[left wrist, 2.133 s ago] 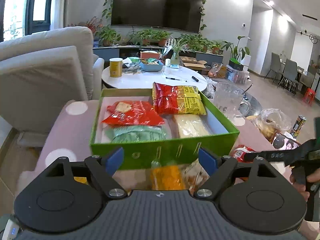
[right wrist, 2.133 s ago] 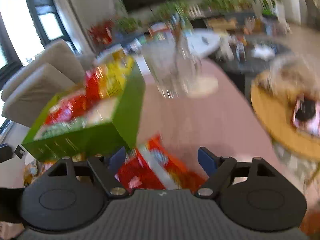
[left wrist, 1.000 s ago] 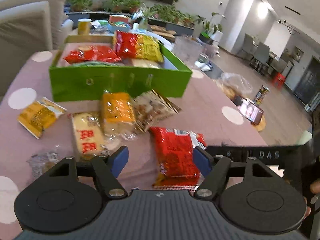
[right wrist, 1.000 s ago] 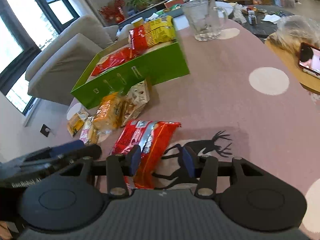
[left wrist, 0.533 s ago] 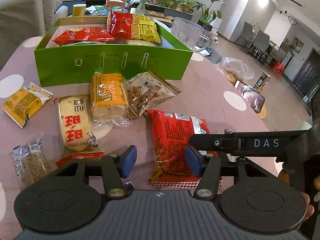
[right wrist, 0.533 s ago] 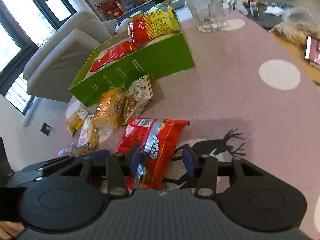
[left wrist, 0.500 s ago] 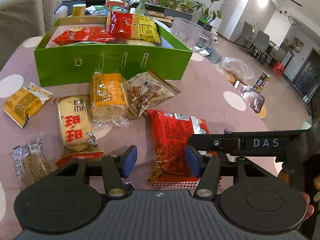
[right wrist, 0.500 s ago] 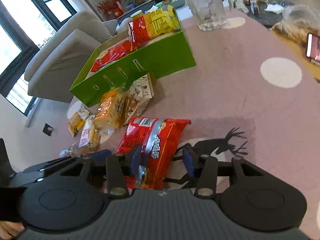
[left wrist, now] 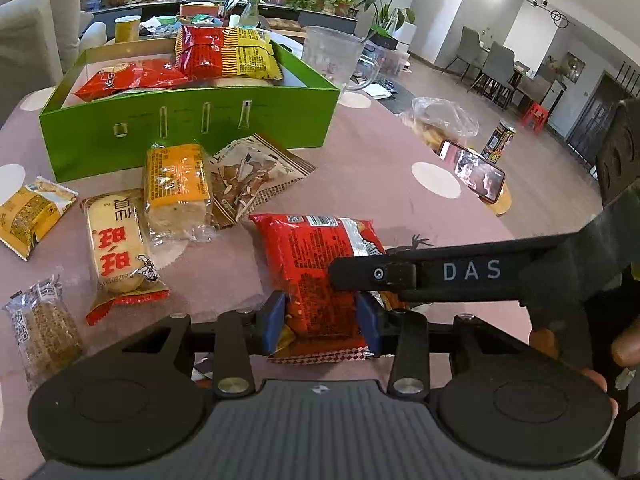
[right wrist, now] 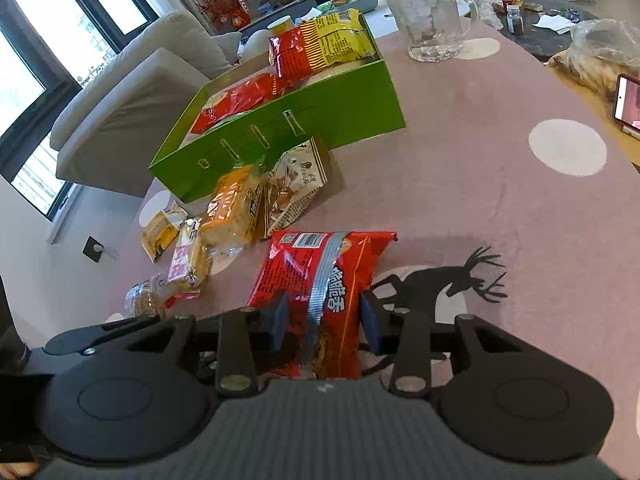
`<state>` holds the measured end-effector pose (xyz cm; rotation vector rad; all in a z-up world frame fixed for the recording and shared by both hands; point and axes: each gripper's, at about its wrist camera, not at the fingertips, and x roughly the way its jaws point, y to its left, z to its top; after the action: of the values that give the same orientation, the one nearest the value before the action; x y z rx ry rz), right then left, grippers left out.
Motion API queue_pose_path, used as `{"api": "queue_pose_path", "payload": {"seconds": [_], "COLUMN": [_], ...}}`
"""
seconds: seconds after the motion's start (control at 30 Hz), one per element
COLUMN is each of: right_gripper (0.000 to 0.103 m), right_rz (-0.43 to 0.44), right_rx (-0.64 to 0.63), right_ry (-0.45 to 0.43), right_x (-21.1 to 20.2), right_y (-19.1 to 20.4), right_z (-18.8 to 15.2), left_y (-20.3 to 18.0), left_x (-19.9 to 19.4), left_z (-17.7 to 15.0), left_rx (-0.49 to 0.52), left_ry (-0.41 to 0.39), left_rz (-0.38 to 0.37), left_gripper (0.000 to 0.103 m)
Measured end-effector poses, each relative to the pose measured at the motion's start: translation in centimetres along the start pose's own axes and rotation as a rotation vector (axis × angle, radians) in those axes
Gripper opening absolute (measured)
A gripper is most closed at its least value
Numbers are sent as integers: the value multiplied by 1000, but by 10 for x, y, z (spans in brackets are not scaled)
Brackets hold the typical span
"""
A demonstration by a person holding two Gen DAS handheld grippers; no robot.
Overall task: Organize snacks
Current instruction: 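Carry the red silver-band bag into the box and open the right gripper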
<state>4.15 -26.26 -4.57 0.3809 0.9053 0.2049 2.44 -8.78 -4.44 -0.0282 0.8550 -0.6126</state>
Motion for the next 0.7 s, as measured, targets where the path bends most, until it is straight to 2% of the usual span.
{"api": "queue_pose_path", "payload": {"seconds": [0.33,0.7], "right_gripper": [9,9], "right_rz": [36,70], "right_rx": [-20,-89], "right_ry": [-64,-153], "right_x": [-18,-26], "right_y": [9,23], "right_z": [9,47], "left_y": [-13,-14], "left_x": [-25,-36], "left_z": [15,54], "left_rx": [41,77], "left_ry": [-80,-170], "left_rz": [30,69], "left_gripper": [36,36]}}
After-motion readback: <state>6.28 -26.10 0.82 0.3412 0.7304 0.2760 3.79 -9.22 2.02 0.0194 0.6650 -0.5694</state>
